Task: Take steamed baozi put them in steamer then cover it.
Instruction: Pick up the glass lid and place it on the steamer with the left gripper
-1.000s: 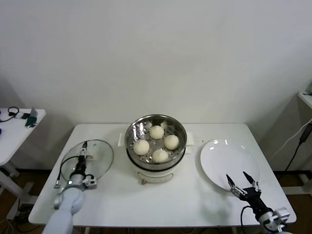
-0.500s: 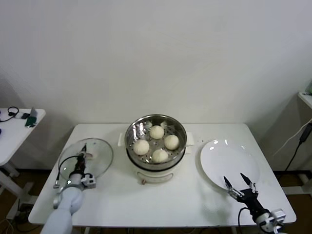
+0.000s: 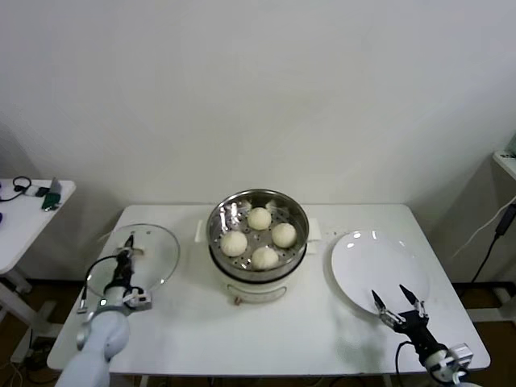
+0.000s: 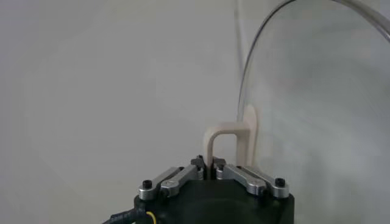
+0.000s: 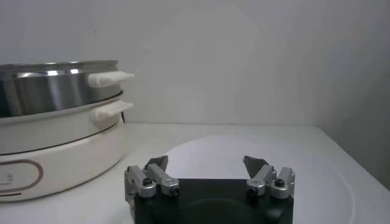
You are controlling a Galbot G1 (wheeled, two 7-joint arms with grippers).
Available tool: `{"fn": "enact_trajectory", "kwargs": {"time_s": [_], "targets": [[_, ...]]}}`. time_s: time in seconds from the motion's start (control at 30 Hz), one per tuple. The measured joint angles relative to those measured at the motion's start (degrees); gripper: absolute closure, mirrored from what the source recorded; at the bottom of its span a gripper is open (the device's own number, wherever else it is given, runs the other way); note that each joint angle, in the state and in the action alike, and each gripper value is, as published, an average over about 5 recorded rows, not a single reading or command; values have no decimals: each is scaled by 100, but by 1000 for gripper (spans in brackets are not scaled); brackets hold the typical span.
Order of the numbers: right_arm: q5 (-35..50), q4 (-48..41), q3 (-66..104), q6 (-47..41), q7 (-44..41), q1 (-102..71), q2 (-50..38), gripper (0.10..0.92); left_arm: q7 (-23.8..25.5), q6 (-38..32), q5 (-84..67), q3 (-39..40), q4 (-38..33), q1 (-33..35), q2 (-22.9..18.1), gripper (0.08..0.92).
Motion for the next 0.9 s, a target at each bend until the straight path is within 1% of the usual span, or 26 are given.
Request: {"fn": "enact_trajectory", "kwargs": {"time_s": [0.3, 0.63, 0.77, 0.9], "targets": [[-29, -99, -54, 37, -2, 97, -85, 203, 105, 419, -467, -129, -1273, 596, 262, 850], [-113, -224, -184, 41, 4, 269, -213, 203, 387, 1289, -806, -193, -2940, 1294, 642, 850], [-169, -290, -277, 42, 19, 379, -256, 203, 510, 1625, -886, -143, -3530, 1453, 827, 850], [-209, -362, -374, 43, 20, 501, -272, 203, 641, 1907, -879, 25, -3926, 1465, 1020, 850]]}}
